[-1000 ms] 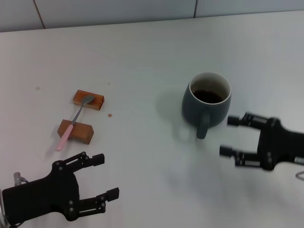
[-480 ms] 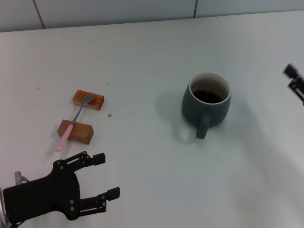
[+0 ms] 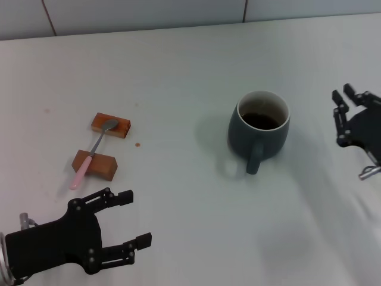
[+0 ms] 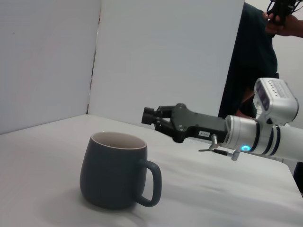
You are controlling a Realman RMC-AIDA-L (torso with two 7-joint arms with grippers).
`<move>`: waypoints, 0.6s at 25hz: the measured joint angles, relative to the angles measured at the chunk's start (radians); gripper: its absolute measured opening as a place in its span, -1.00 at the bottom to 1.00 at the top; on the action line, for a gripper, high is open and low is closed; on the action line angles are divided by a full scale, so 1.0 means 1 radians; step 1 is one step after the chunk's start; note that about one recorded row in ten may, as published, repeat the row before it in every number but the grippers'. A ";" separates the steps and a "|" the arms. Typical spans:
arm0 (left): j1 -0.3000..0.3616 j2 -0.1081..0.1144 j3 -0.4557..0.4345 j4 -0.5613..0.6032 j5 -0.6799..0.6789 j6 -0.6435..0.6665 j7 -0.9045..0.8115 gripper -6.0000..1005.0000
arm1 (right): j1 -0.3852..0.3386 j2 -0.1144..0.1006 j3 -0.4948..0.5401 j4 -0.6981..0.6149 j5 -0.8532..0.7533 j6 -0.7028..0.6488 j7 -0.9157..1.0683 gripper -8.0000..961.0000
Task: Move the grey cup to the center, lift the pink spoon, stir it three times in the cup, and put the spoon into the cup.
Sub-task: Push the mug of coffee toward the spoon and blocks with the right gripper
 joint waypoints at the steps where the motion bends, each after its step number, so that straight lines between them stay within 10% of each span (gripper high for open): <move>1: 0.000 0.000 0.000 0.000 0.000 0.000 0.000 0.68 | 0.009 0.000 -0.001 0.006 -0.003 0.018 -0.005 -0.39; 15: 0.000 -0.001 0.000 0.003 0.000 0.001 -0.005 0.68 | 0.095 0.000 -0.006 0.140 -0.012 0.122 -0.181 -0.97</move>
